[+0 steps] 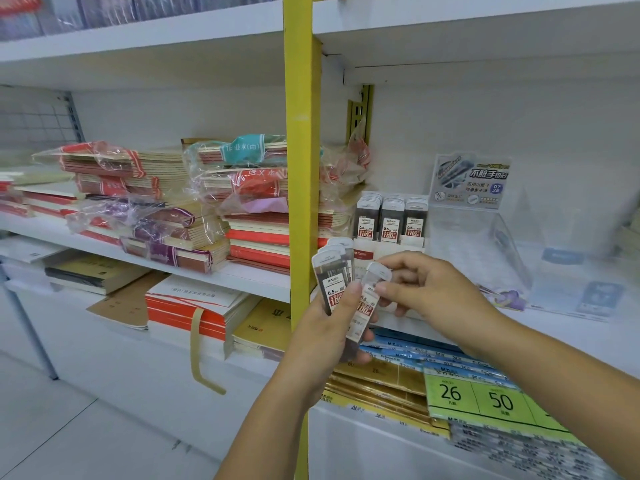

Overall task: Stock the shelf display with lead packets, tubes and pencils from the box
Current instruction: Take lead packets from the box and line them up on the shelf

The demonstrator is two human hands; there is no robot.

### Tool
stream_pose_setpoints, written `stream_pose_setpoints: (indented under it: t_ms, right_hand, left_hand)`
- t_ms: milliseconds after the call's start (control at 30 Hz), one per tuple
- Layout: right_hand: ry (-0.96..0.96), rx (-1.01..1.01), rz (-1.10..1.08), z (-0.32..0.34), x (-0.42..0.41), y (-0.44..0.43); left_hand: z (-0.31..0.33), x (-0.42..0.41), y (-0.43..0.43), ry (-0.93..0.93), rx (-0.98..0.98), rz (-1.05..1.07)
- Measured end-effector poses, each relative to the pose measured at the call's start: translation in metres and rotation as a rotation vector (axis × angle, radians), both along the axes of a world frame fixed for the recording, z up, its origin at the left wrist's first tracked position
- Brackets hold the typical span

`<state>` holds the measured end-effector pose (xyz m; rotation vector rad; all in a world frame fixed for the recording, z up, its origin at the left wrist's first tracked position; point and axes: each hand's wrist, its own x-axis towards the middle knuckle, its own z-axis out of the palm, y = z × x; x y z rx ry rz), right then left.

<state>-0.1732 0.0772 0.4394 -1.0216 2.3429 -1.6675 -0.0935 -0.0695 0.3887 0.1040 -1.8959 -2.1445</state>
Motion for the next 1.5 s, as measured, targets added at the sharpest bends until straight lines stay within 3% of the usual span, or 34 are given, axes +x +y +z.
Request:
stream_pose_setpoints:
  t_ms: [133, 267, 467, 600, 700, 933, 1000, 1067, 1133, 1233, 1300, 1500]
  right_hand:
    - [0.053, -0.154, -0.156, 0.016, -0.012, 0.007]
    - [0.342, -0.266, -0.28, 0.049, -0.029, 0.013]
    - [0.729, 0.046, -0.367, 0.07, -0.056, -0.001]
    - [0.727, 0.291, -0.386, 0.068, -0.07, -0.01]
    - [0.702, 0.341, -0.399, 0.069, -0.078, -0.013]
    - [0.863, 0.586, -0.551, 0.058, -0.089, -0.013]
    - [0.892, 0.593, -0.574, 0.056, -0.087, -0.012]
    - [0.949, 0.477, -0.569, 0.052, -0.076, -0.01]
    - [0.846, 0.28, -0.433, 0.048, -0.054, -0.009]
    - [0.395, 0.106, -0.078, 0.038, -0.016, -0.012]
    - [0.198, 0.075, 0.026, 0.03, -0.005, -0.015]
    - [0.051, -0.017, 0.019, 0.021, -0.001, -0.012]
  left_hand:
    - [-0.002, -0.001, -0.004, -0.013, -0.02, 0.01]
    - [-0.004, -0.004, -0.009, -0.017, -0.05, 0.035]
    - [-0.007, -0.008, -0.013, -0.013, -0.052, 0.055]
    - [-0.006, -0.008, -0.013, -0.022, -0.059, 0.059]
    - [-0.005, -0.008, -0.013, -0.017, -0.092, 0.073]
    - [-0.003, -0.008, -0.014, -0.003, -0.121, 0.082]
    - [-0.003, -0.008, -0.014, 0.0, -0.122, 0.084]
    - [-0.002, -0.007, -0.014, -0.004, -0.124, 0.09]
    - [-0.002, -0.007, -0.013, -0.006, -0.128, 0.095]
    - [-0.001, -0.007, -0.012, 0.004, -0.129, 0.085]
    - [0.0, -0.006, -0.009, 0.011, -0.132, 0.064]
    - [-0.002, -0.003, -0.005, 0.02, -0.122, 0.011]
